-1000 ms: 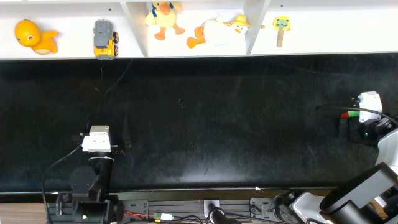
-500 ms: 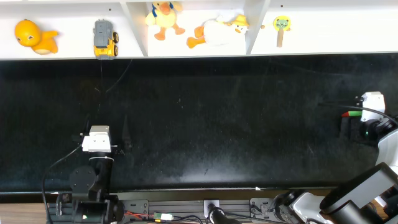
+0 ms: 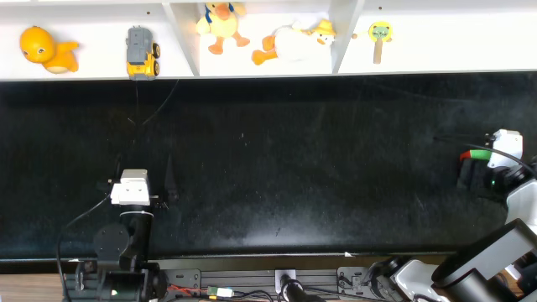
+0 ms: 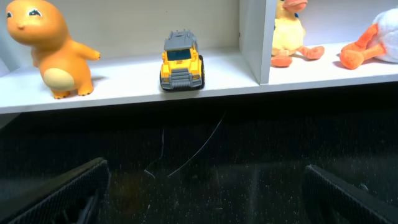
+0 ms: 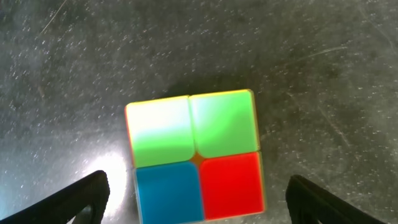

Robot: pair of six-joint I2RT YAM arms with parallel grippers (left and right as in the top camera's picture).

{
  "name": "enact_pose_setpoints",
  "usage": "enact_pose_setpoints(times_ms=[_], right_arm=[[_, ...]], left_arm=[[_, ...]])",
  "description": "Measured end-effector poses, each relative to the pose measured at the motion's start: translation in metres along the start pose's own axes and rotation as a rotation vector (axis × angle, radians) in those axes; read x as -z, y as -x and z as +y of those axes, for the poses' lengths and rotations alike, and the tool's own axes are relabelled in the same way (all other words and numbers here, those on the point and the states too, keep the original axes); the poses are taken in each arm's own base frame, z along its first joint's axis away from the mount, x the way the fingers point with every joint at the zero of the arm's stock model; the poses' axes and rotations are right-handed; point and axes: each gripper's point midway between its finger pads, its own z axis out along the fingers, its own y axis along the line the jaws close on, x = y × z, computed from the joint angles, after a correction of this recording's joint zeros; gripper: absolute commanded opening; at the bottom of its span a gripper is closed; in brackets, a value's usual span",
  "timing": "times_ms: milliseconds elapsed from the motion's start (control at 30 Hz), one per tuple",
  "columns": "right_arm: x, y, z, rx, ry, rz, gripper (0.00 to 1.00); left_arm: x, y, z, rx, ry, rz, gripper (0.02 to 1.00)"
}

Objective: Store Toys

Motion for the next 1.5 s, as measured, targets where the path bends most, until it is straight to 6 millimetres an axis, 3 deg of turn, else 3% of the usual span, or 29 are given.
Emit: enact_pose_setpoints(times_ms=[200, 467, 633, 833, 967, 1133, 1300, 1500], right_arm=[[0.000, 0.002, 0.002, -0.034, 0.012, -0.011, 0.912], [0.000, 0.004, 0.003, -0.052, 0.020, -0.022, 0.549], [0.000, 0.007, 0.001, -0.060, 0.014, -0.035, 0.402], [0.000, 0.011, 0.000, -0.051, 0.000, -0.043, 0.345], [-0.004, 0.019, 0.014, -0.015, 0.010, -0.035, 0.288], [0.002, 0.056, 0.029, 0.040, 0.012, -0.082, 0.266], [0.025, 0.111, 0.028, 0.065, -0.020, -0.191, 0.261], [0.051, 0.162, 0.033, 0.086, -0.036, -0.287, 0.233]], left_arm=[[0.000, 0.000, 0.000, 0.000, 0.000, 0.000, 0.998], [0.000, 0.000, 0.000, 0.000, 0.000, 0.000, 0.998], [0.000, 0.000, 0.000, 0.000, 0.000, 0.000, 0.998], [0.000, 0.000, 0.000, 0.000, 0.000, 0.000, 0.998], [0.000, 0.000, 0.000, 0.000, 0.000, 0.000, 0.998], [0.000, 0.000, 0.000, 0.000, 0.000, 0.000, 0.998], [0.000, 0.000, 0.000, 0.000, 0.000, 0.000, 0.998], [0.000, 0.000, 0.000, 0.000, 0.000, 0.000, 0.998]])
